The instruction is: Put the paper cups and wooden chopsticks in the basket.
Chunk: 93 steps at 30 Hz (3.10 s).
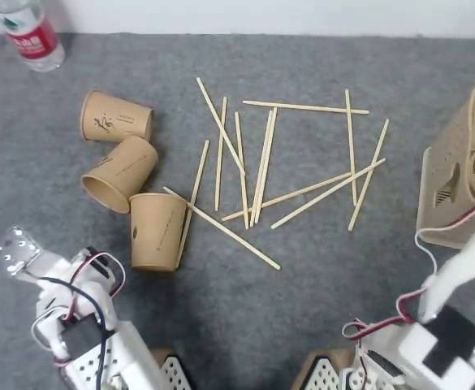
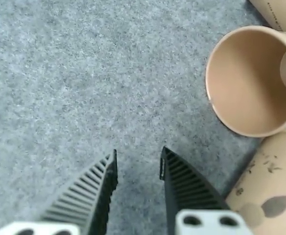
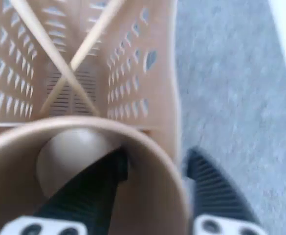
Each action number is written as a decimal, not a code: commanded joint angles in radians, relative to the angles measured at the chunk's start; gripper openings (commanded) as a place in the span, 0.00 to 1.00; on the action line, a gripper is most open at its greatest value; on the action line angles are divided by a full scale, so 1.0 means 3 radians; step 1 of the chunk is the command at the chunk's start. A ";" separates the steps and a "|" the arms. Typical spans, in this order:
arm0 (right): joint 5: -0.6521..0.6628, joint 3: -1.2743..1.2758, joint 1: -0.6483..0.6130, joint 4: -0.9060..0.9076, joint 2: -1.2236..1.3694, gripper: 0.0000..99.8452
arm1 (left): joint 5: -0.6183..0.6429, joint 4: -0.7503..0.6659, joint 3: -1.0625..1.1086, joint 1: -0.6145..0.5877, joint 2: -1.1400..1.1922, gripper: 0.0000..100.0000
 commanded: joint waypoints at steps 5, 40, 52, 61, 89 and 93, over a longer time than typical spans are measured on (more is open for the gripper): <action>-0.0051 -0.0905 -0.0417 0.0693 -0.0693 0.23 | -0.0031 0.0015 -0.0018 -0.0015 0.0026 0.13; 0.2056 0.0731 -0.2683 -0.0049 0.0478 0.22 | -0.0031 0.0015 -0.0018 -0.0015 0.0026 0.13; 0.2567 -0.0696 -0.2411 0.0345 0.1961 0.22 | -0.0031 0.0010 -0.0018 -0.0010 0.0026 0.13; 0.2573 -0.1212 -0.2401 0.0345 0.2458 0.12 | -0.0031 0.0010 -0.0018 -0.0010 0.0026 0.13; 0.2537 -0.1151 -0.2473 0.2018 0.1609 0.01 | -0.0031 0.0010 -0.0018 -0.0015 0.0026 0.13; 0.2209 -0.1048 -0.2478 0.1757 0.1808 0.01 | -0.0031 0.0010 -0.0018 -0.0015 0.0026 0.13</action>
